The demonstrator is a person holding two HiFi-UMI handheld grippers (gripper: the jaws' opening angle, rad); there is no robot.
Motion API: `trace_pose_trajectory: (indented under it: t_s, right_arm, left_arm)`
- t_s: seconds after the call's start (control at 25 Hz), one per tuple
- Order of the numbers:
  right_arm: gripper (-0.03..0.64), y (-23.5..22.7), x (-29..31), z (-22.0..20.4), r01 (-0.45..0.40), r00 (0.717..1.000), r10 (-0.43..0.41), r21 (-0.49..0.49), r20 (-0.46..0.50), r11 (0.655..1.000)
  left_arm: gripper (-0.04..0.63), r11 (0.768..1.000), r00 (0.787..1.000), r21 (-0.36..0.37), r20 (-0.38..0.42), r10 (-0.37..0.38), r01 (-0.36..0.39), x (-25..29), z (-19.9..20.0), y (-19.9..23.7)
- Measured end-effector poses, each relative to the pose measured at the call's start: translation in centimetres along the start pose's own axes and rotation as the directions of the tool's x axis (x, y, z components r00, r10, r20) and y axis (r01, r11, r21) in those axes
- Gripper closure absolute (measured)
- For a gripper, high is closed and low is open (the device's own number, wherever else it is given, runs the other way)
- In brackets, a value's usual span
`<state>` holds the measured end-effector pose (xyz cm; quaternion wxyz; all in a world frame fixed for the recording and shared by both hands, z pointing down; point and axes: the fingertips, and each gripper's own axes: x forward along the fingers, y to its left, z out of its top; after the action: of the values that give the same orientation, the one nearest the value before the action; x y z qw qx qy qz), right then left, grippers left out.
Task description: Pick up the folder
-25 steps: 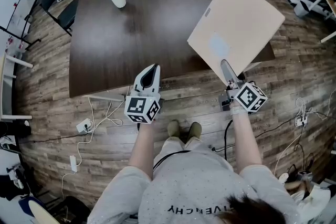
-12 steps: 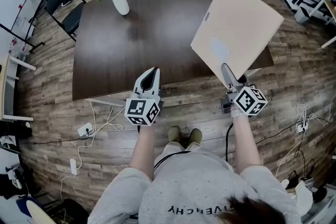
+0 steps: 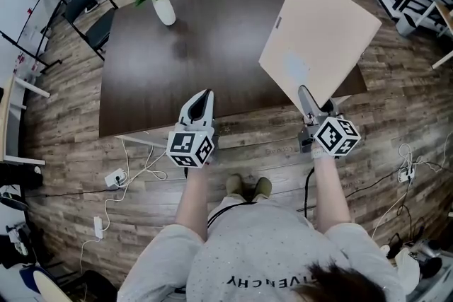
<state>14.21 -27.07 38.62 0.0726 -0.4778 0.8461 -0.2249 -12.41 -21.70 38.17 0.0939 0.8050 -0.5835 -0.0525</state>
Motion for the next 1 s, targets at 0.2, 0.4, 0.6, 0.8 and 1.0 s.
trace_pose_trajectory:
  t_s: [0.2, 0.4, 0.6, 0.8, 1.0]
  right_arm:
    - [0.359, 0.2, -0.3, 1.0, 0.010, 1.000, -0.010, -0.040, 0.013, 0.999]
    - [0.359, 0.4, -0.6, 1.8, 0.016, 0.999, -0.015, -0.052, 0.037, 0.999]
    - [0.359, 0.7, -0.6, 2.6, 0.011, 0.999, -0.008, -0.073, 0.045, 0.997]
    - [0.359, 1.2, -0.7, 3.1, 0.012, 0.999, -0.006, -0.112, 0.052, 0.994]
    - [0.359, 1.2, -0.6, 3.1, 0.011, 0.998, -0.004, -0.122, 0.055, 0.993]
  left_arm:
    - [0.597, 1.000, 1.000, -0.002, 0.022, 0.007, -0.007, 0.0, 1.1, 0.4]
    - [0.597, 1.000, 0.999, 0.002, 0.040, 0.007, -0.007, 0.0, 2.0, 0.4]
    - [0.597, 1.000, 0.999, 0.003, 0.039, 0.011, -0.011, 0.0, 2.8, 0.3]
    - [0.597, 1.000, 0.998, 0.004, 0.060, 0.010, -0.011, -0.2, 4.0, 0.4]
    - [0.597, 1.000, 0.998, 0.001, 0.068, 0.015, -0.015, -0.3, 4.2, 0.4]
